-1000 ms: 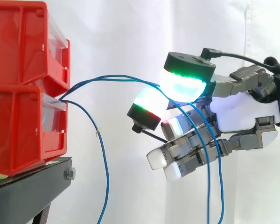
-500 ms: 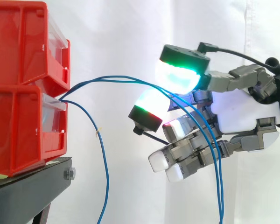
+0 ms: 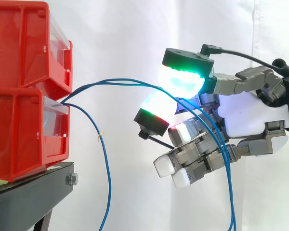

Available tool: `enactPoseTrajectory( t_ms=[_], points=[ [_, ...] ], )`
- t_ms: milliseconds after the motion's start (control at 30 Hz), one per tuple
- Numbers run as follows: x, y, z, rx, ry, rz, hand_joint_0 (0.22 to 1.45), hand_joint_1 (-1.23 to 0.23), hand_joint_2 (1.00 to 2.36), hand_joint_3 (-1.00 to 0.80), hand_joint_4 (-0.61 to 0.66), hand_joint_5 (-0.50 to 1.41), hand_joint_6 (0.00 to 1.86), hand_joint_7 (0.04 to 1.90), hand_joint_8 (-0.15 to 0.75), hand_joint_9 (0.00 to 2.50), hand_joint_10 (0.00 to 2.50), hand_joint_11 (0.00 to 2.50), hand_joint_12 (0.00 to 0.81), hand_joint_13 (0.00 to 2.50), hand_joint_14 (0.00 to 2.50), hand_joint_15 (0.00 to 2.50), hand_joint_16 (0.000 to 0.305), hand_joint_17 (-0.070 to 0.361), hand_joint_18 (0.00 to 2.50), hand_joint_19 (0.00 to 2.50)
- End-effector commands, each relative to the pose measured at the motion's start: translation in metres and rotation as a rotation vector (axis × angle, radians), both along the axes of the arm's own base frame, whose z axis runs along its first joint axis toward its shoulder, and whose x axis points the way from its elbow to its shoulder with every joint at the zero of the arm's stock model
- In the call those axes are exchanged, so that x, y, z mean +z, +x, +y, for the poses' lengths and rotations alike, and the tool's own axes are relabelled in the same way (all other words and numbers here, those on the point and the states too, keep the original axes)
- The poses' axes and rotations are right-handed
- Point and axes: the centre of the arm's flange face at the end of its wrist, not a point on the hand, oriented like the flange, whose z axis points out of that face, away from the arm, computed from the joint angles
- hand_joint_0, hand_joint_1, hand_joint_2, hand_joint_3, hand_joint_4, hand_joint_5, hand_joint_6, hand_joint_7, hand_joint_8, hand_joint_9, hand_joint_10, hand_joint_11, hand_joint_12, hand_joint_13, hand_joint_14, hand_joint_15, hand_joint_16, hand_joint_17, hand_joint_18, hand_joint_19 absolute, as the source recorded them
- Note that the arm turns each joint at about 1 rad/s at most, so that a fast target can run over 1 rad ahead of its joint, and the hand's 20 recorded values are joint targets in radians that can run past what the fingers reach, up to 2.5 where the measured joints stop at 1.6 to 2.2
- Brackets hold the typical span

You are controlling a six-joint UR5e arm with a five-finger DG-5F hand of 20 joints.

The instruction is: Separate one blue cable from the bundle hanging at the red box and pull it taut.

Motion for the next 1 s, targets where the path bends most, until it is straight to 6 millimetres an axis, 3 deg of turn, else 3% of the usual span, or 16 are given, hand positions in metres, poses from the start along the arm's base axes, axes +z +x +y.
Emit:
enactPoseTrajectory(
  t_ms=[0,167,267,367,467,600,700,967],
  points=[
    [0.000,0.000,0.000,0.006,0.002,0.001,0.77,-0.83,1.00,-0.50,0.00,-0.23,0.92,0.98,0.268,0.98,0.02,0.76,0.294,0.77,0.01,0.33,0.037,0.084,0.65,0.44],
    [0.000,0.000,0.001,0.009,0.002,0.001,0.78,-0.88,1.00,-0.50,0.00,-0.23,0.92,0.97,0.265,0.99,0.02,0.77,0.284,0.77,0.02,0.33,0.036,0.082,0.67,0.43],
    [0.000,0.000,0.002,0.010,0.002,0.001,0.71,-0.89,1.00,-0.50,0.02,-0.23,0.92,0.97,0.261,1.00,0.02,0.77,0.281,0.78,0.02,0.34,0.036,0.082,0.67,0.44],
    [0.001,0.000,0.001,0.010,0.004,-0.001,0.57,-0.82,1.00,-0.50,0.05,-0.23,0.91,0.95,0.275,1.01,0.02,0.78,0.294,0.79,0.01,0.35,0.038,0.085,0.67,0.45],
    [0.002,0.000,0.000,0.013,0.006,-0.001,0.52,-0.69,1.00,-0.50,0.08,-0.22,0.91,0.92,0.292,1.03,0.02,0.76,0.311,0.80,0.01,0.34,0.040,0.091,0.69,0.44],
    [0.008,-0.003,-0.001,0.015,0.003,-0.001,0.56,-0.49,1.00,-0.50,0.07,-0.21,0.88,0.95,0.293,1.05,0.02,0.74,0.306,0.79,0.01,0.35,0.039,0.088,0.66,0.47],
    [0.013,-0.005,-0.003,0.014,0.000,0.000,0.62,-0.45,1.00,-0.50,0.06,-0.21,0.88,0.99,0.289,1.05,0.02,0.75,0.303,0.79,0.01,0.36,0.039,0.088,0.66,0.49],
    [0.013,-0.007,-0.005,0.014,-0.003,0.017,0.62,-0.58,1.02,-0.28,0.05,-0.21,0.90,1.04,0.305,1.05,0.02,0.75,0.313,0.78,0.01,0.36,0.041,0.092,0.67,0.50]
  ],
)
